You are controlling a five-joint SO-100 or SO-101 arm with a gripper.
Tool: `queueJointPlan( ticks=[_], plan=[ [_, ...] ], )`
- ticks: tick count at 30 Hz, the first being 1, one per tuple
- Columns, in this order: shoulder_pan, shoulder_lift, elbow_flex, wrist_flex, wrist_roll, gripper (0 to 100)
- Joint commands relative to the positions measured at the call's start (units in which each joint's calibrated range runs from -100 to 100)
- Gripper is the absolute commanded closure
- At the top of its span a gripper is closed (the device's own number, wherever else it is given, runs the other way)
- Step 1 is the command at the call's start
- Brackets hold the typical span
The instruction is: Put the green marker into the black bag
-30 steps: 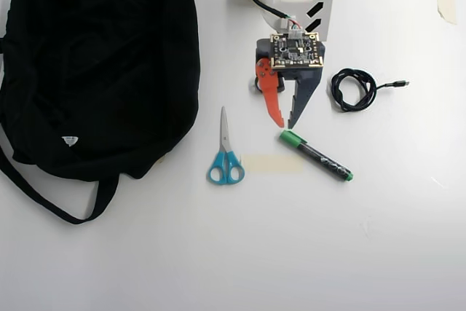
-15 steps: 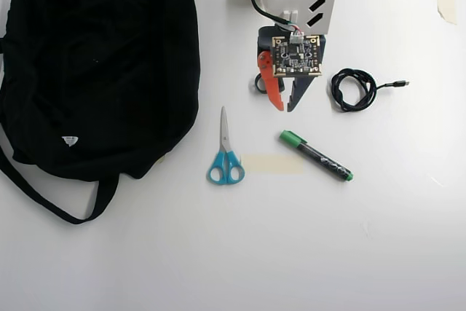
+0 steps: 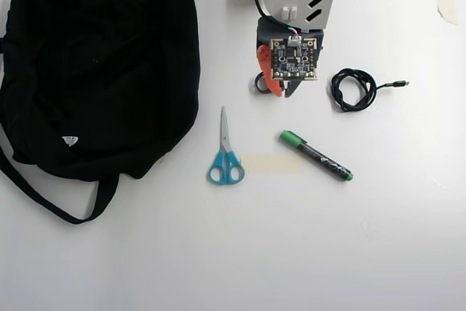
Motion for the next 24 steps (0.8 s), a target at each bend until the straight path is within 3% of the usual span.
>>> queueJointPlan(
  ticks=[1, 24],
  plan=[
    [-0.3, -1.5, -2.4, 1.0, -0.2, 98],
    [-0.4, -1.5, -3.5, 1.2, 0.0, 98]
  ],
)
